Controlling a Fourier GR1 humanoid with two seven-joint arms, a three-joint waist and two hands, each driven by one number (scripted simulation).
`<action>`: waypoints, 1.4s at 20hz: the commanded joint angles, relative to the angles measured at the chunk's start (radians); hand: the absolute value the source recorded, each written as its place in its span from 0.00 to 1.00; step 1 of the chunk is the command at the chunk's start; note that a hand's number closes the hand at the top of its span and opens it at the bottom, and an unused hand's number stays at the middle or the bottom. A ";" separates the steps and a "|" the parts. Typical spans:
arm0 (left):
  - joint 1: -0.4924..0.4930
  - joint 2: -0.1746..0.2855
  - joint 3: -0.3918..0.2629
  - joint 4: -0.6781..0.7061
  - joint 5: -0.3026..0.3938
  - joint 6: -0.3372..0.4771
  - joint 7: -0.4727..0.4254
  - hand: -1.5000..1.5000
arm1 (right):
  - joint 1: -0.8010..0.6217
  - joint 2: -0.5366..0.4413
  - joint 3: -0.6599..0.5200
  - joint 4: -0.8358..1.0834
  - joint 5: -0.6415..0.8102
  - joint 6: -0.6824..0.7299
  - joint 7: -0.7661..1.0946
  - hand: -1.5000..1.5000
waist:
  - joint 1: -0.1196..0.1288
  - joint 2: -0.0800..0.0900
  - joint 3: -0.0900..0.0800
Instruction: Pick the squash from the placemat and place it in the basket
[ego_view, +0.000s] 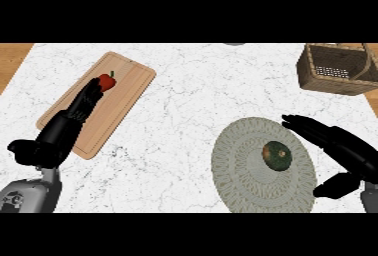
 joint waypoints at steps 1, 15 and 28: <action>0.073 -0.007 0.024 -0.013 -0.021 -0.037 -0.051 0.50 | 0.030 -0.003 -0.019 0.006 0.032 -0.007 -0.054 0.00 | 0.001 0.000 0.000; 0.021 -0.052 0.061 0.018 -0.074 -0.057 -0.050 0.50 | -0.020 0.141 0.076 0.086 0.241 -0.118 0.046 0.00 | 0.004 0.001 0.000; -0.013 -0.105 0.050 -0.030 -0.124 -0.069 0.030 0.50 | -0.078 0.142 0.040 0.214 0.321 -0.130 0.037 0.00 | 0.001 0.000 0.000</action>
